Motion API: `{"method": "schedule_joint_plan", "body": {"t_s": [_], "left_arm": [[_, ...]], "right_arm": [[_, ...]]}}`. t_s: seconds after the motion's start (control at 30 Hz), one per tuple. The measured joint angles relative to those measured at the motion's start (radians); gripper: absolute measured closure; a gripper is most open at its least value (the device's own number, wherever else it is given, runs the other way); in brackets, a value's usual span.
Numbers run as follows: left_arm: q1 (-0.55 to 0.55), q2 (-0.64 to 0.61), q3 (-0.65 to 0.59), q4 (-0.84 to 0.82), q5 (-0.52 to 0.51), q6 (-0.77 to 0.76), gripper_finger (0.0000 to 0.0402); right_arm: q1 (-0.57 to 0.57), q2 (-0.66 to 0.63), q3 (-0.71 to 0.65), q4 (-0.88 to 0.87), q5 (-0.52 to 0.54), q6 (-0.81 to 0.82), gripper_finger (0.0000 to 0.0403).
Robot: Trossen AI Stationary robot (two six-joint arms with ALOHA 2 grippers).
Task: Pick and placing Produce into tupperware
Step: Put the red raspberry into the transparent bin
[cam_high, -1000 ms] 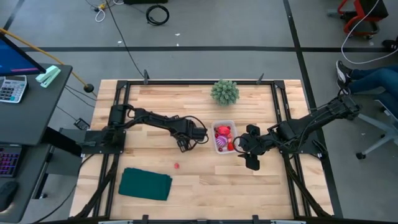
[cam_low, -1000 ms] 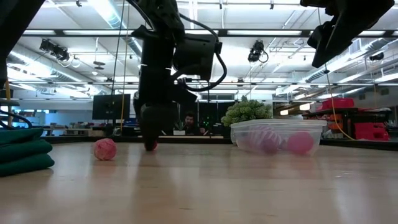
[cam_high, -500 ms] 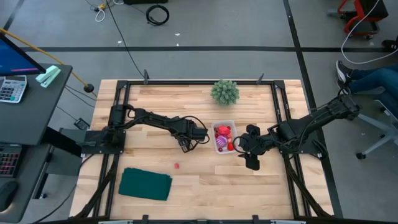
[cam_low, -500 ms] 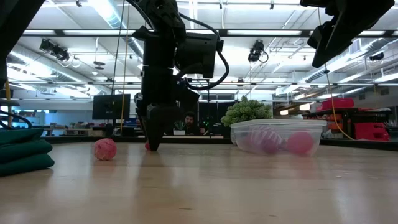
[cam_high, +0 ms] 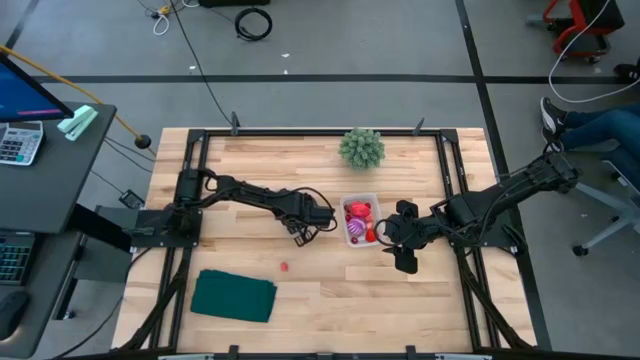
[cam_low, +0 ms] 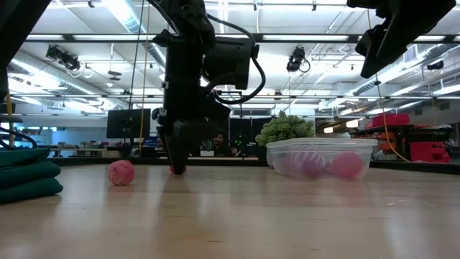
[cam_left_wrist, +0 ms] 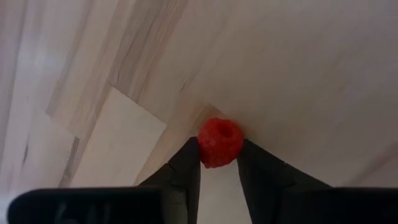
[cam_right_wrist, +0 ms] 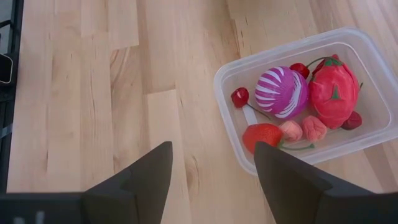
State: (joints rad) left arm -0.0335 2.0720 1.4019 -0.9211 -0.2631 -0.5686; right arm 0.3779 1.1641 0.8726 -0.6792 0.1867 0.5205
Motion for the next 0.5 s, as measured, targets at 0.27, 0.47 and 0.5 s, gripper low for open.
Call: {"method": "schedule_joint_plan", "body": {"t_s": [0.27, 0.47, 0.5], "left_arm": [[-0.043, 0.008, 0.071, 0.144, 0.024, 0.002, 0.0281], [-0.072, 0.006, 0.098, 0.475, 0.052, 0.026, 0.0304], [-0.076, 0.006, 0.098, 0.529, 0.052, 0.036, 0.0305]], "right_arm": [[-0.001, 0.000, 0.000, 0.005, 0.000, -0.026, 0.0167], [-0.001, 0.000, 0.000, 0.006, 0.000, -0.034, 0.0167], [-0.001, 0.000, 0.000, 0.006, 0.000, -0.034, 0.0167]]}}
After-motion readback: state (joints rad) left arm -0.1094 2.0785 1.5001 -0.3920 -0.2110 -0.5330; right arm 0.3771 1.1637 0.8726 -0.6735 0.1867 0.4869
